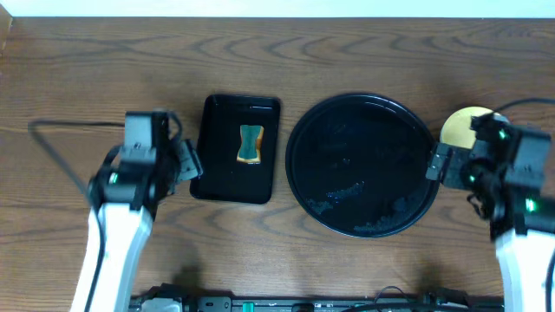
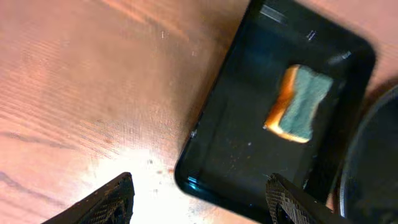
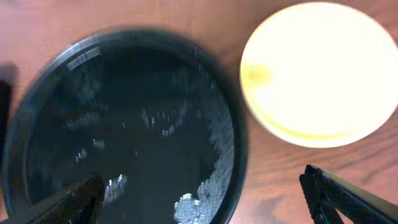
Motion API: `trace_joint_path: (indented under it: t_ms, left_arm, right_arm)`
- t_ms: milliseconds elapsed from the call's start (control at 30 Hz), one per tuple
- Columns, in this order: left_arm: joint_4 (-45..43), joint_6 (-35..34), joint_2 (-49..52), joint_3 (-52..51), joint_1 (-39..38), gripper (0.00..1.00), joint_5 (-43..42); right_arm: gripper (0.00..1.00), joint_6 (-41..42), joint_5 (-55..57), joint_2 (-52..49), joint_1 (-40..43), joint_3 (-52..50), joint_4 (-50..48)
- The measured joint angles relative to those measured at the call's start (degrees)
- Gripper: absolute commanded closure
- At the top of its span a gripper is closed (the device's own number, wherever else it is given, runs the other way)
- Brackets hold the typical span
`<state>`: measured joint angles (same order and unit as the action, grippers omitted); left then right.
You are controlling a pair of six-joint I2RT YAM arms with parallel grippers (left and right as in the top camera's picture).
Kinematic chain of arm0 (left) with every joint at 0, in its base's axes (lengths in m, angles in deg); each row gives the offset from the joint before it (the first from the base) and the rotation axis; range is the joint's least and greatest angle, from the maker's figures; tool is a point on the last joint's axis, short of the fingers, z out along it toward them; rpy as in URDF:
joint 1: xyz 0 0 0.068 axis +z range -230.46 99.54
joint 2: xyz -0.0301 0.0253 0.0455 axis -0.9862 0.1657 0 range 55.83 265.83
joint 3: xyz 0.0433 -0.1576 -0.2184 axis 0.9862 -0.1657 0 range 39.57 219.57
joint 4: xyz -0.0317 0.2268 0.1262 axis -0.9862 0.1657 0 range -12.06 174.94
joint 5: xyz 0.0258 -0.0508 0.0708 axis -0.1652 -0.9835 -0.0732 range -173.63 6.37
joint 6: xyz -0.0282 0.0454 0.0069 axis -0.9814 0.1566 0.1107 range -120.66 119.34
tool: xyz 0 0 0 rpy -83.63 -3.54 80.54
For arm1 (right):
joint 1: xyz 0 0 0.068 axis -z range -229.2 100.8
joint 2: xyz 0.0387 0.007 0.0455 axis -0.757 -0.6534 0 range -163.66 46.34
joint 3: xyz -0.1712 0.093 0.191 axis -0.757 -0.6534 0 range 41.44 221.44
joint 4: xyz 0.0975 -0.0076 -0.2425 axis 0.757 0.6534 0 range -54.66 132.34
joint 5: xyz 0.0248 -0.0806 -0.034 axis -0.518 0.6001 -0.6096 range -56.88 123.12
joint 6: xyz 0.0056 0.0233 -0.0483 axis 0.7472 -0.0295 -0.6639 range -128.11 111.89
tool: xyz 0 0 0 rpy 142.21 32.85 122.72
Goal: Clean dirty plates on tray and stack at the side
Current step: 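Open the right gripper and withdraw both grippers from the plates and sponge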
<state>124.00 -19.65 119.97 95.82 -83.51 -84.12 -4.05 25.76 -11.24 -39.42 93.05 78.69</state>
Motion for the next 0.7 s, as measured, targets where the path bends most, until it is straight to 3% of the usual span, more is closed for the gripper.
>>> trace_joint_path:
  t_ms: [33,233,700]
  left_arm:
    - [-0.7,0.0,-2.7,-1.3,0.0,0.22,0.1]
    - [-1.6,0.5,-14.1,-8.1,0.0,0.21,0.5]
    - [-0.9,0.9,-14.4,-8.8,0.0,0.20,0.5]
  right_arm:
    - [0.01,0.0,0.5,2.3,-0.2,-1.1,-0.3]
    - [0.01,0.4,2.1,13.7,-1.0,-6.4,1.7]
    - [0.01,0.5,2.9,17.0,-1.0,-7.0,6.4]
